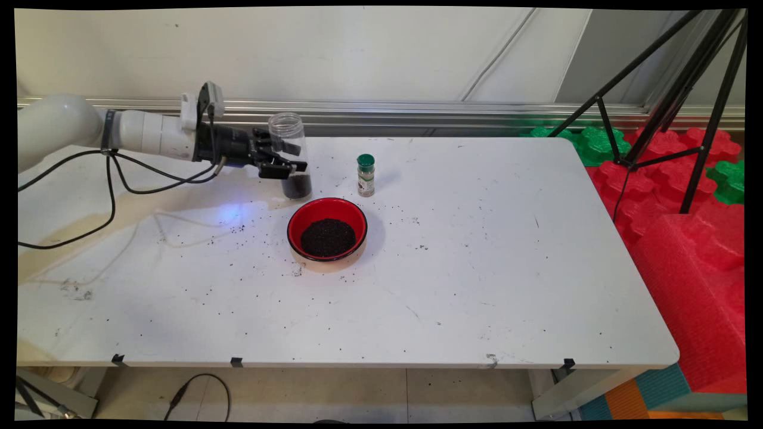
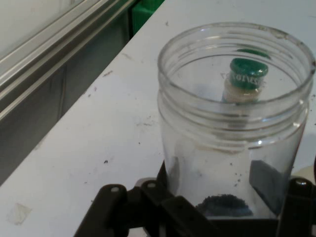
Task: Place the picked object on the table
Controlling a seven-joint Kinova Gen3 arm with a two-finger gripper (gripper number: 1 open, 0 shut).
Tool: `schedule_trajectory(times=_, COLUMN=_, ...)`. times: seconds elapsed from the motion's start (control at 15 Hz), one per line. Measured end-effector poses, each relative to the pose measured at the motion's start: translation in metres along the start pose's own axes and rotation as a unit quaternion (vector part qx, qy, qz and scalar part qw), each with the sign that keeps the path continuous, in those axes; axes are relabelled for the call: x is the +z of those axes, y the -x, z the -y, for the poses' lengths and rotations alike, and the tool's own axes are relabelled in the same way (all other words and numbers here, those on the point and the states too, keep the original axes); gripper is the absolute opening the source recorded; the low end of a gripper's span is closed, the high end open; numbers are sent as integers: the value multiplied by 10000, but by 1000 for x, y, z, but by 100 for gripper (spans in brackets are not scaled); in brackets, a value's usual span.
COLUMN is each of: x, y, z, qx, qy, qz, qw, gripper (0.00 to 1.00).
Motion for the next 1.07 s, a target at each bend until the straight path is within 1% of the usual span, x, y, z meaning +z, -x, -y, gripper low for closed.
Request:
schedule_trajectory(times=0.33, x=8, y=4, z=0, qx=-4, qy=-23, qz=75, qw=10000, gripper=0)
schedule_trajectory(times=0.87, x=13, y=8, z=0, qx=23, qy=-43, qz=157, qw=9999, gripper=0)
schedule_trajectory(times=0.93, x=13, y=9, z=0, qx=27, qy=-42, qz=167, qw=9998, gripper=100)
schedule_trajectory(times=1.07, x=13, y=10, z=1, qx=43, qy=-39, qz=177, qw=9998, gripper=100)
